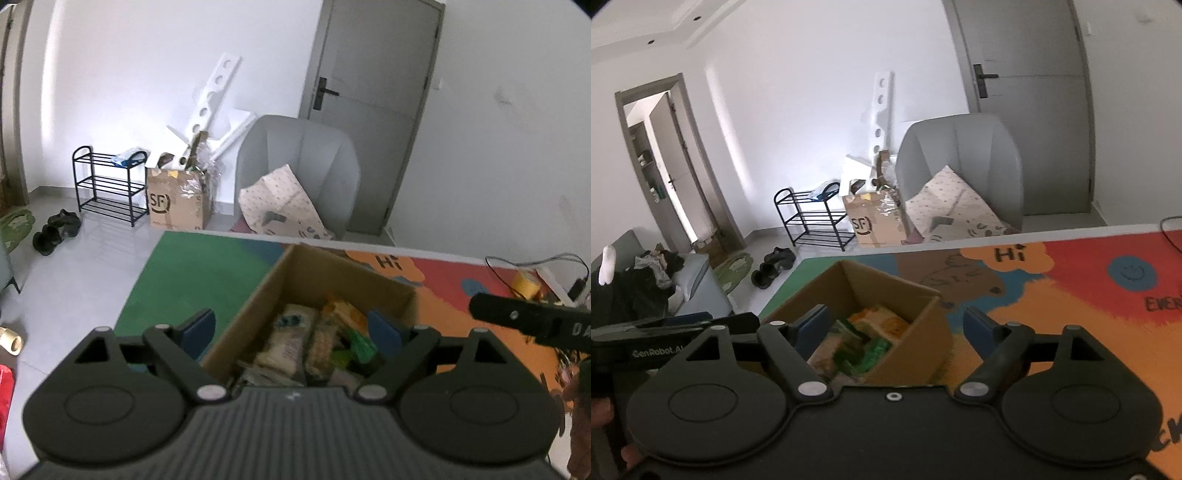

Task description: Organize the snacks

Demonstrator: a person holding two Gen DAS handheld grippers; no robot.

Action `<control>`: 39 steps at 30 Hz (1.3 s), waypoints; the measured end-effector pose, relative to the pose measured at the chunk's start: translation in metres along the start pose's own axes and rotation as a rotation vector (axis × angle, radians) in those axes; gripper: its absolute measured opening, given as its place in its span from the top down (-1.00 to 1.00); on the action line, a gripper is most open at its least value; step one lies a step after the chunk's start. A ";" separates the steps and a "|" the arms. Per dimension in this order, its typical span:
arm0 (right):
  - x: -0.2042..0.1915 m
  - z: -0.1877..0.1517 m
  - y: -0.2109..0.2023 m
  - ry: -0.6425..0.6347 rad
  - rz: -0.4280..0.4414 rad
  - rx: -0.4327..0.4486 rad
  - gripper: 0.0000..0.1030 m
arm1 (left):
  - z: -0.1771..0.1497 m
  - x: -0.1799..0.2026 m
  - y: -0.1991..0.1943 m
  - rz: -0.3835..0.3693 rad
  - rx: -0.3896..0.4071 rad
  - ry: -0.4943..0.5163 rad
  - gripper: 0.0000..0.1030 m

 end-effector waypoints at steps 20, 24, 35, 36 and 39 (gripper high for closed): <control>0.025 -0.008 -0.068 0.060 -0.069 0.007 -1.00 | -0.011 0.044 -0.041 -0.109 -0.061 0.091 -0.83; 0.024 -0.010 -0.080 0.052 -0.064 0.009 -1.00 | -0.012 0.047 -0.055 -0.109 -0.054 0.105 -0.85; 0.027 -0.019 -0.116 0.058 -0.074 0.024 -1.00 | -0.024 0.051 -0.082 -0.114 -0.053 0.110 -0.93; 0.027 -0.020 -0.119 0.057 -0.075 0.021 -1.00 | -0.025 0.051 -0.084 -0.114 -0.052 0.109 -0.93; 0.026 -0.024 -0.127 0.048 -0.069 0.020 -1.00 | -0.030 0.050 -0.090 -0.110 -0.052 0.104 -0.94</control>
Point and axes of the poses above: each gripper's, at about its wrist camera, not at the fingertips, and y roughly the way its jaws point, x to its right, z to its top, the point moved 3 cm from there along y, roughly the way its jaws point, and after that the axes turned 11 degrees about x, right-handed, at the moved point
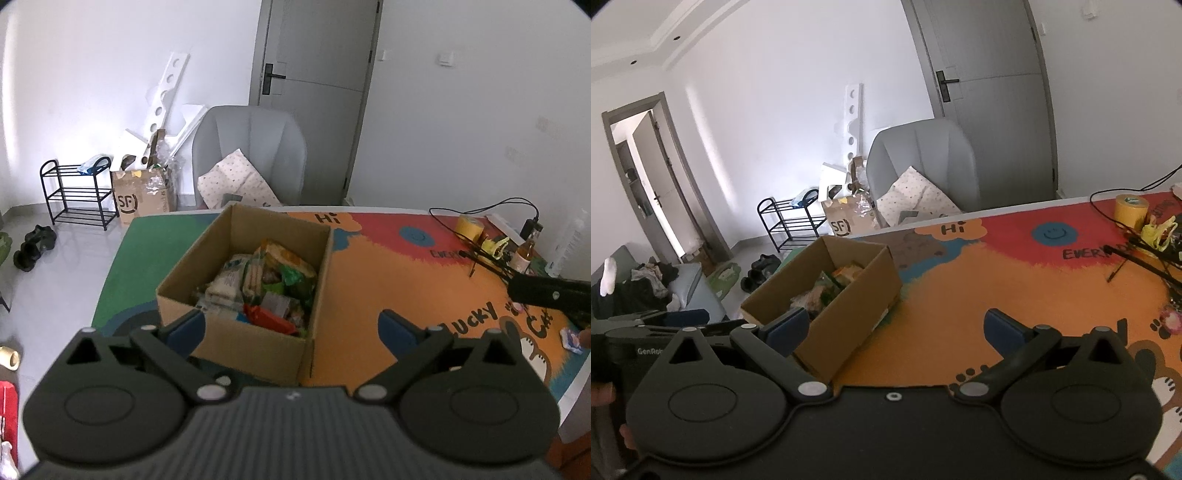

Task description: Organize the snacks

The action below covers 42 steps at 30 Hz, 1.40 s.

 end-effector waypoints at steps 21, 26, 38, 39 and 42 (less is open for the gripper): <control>-0.003 -0.018 -0.028 -0.003 0.003 0.002 -1.00 | -0.016 0.000 -0.026 0.012 0.018 0.011 -0.94; -0.006 -0.017 -0.029 -0.008 0.008 0.004 -1.00 | -0.016 -0.001 -0.026 0.013 0.018 0.011 -0.94; -0.005 -0.017 -0.030 0.001 0.008 -0.002 -1.00 | -0.011 0.000 -0.029 0.013 0.023 0.018 -0.94; -0.005 -0.017 -0.030 0.002 0.008 -0.002 -1.00 | -0.011 -0.001 -0.028 0.012 0.023 0.018 -0.94; -0.005 -0.016 -0.029 0.001 0.009 0.000 -1.00 | -0.011 0.000 -0.028 0.010 0.023 0.023 -0.94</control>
Point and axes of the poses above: each gripper's, at about its wrist camera, not at the fingertips, and y roughly the way its jaws point, x to its right, z to its top, the point moved 3 cm from there along y, roughly the way its jaws point, and after that the axes turned 11 degrees about x, right-handed, at the moved point
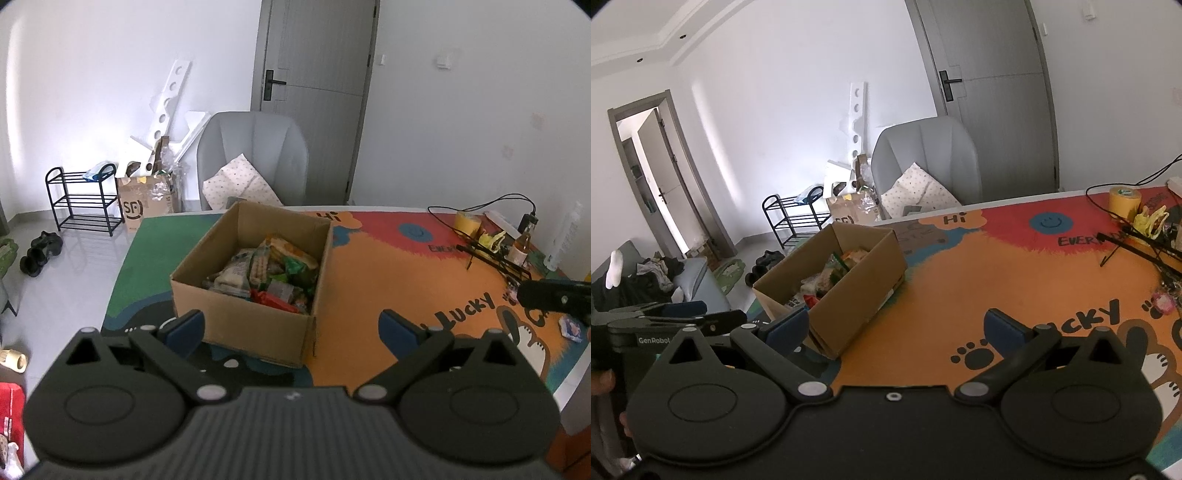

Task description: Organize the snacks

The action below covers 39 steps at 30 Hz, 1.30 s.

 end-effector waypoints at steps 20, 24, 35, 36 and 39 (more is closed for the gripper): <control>0.002 0.002 -0.001 0.000 -0.006 -0.003 -1.00 | -0.001 0.001 0.001 -0.001 -0.002 0.001 -0.94; 0.001 0.003 0.000 -0.001 -0.009 -0.006 -1.00 | -0.001 0.002 0.002 -0.004 -0.005 0.000 -0.94; 0.002 0.002 0.000 0.002 -0.013 -0.007 -1.00 | -0.002 0.000 0.005 -0.004 -0.011 -0.003 -0.94; 0.001 0.002 0.001 0.001 -0.014 -0.009 -1.00 | -0.002 0.000 0.005 -0.004 -0.012 -0.003 -0.94; 0.001 0.001 0.001 0.002 -0.014 -0.009 -1.00 | -0.003 -0.001 0.005 -0.002 -0.012 -0.007 -0.94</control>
Point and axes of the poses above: each gripper's, at about its wrist camera, not at the fingertips, and y roughly the way its jaws point, x to its right, z to its top, the point moved 3 cm from there along y, roughly the way its jaws point, and after that the axes turned 11 degrees about x, right-handed, at the moved point
